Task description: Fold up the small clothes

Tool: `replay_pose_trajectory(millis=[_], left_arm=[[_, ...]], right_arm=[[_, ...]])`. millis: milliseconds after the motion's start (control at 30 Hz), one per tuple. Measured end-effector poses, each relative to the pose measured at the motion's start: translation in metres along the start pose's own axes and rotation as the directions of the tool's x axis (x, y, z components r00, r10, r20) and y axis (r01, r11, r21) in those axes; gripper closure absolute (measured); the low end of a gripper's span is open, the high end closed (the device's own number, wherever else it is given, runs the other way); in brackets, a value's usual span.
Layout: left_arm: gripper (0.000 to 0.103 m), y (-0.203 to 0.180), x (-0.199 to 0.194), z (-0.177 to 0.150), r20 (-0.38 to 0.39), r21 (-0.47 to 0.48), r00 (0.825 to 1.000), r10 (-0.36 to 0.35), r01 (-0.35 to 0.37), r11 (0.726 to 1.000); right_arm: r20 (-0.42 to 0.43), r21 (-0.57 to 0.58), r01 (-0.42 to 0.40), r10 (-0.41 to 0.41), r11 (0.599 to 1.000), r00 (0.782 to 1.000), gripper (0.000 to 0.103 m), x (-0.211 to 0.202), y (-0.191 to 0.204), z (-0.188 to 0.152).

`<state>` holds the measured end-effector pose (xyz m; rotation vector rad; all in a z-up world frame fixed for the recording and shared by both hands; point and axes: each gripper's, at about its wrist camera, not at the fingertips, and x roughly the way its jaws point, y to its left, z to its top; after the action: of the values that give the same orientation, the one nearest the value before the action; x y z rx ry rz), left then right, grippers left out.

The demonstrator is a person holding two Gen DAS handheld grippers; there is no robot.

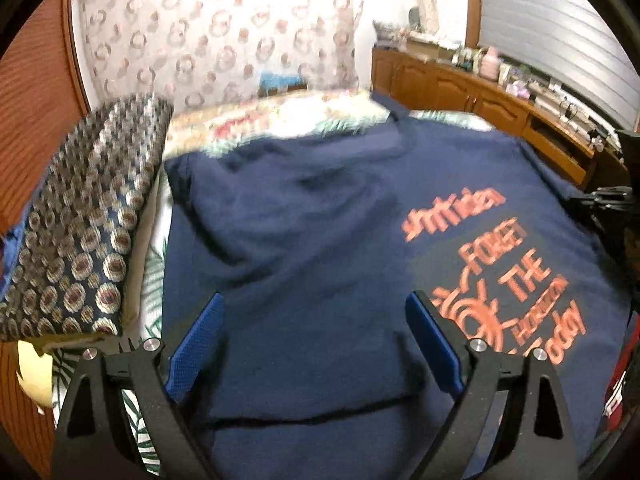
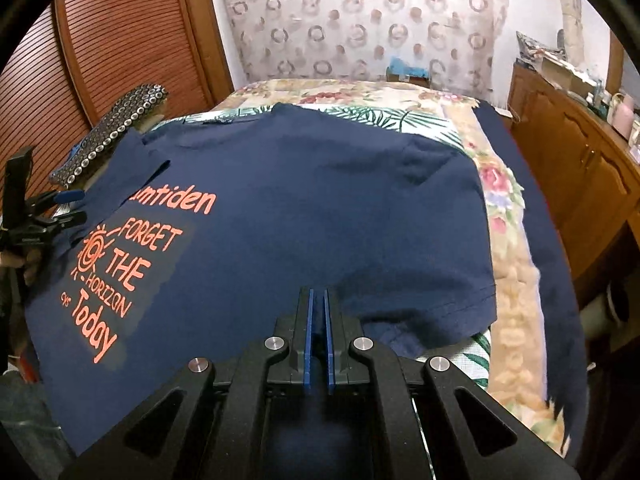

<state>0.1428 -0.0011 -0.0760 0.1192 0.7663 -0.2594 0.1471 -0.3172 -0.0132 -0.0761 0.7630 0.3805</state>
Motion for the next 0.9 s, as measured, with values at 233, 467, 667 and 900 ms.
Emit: replay_pose_trajectory(millis=[233, 467, 667, 900], left_arm=[[0.010, -0.022, -0.028, 0.013, 0.120, 0.001, 0.992, -0.039, 0.039, 0.999], [0.010, -0.053, -0.039, 0.021, 0.154, 0.022, 0.983, -0.103, 0.101, 0.995], [0.010, -0.071, -0.038, 0.018, 0.133, 0.033, 0.981, -0.139, 0.135, 0.990], [0.010, -0.086, -0.034, 0.009, 0.114, 0.063, 0.982, -0.150, 0.144, 0.988]], right_arm=[[0.075, -0.002, 0.040, -0.039, 0.999, 0.996, 0.085, -0.024, 0.009, 0.003], [0.073, 0.030, 0.136, -0.138, 0.990, 0.988, 0.071, -0.027, -0.008, -0.003], [0.007, 0.106, 0.180, -0.182, 0.978, 0.983, 0.070, 0.004, -0.026, -0.009], [-0.026, 0.163, 0.152, -0.150, 0.975, 0.988, 0.068, 0.021, -0.043, -0.006]])
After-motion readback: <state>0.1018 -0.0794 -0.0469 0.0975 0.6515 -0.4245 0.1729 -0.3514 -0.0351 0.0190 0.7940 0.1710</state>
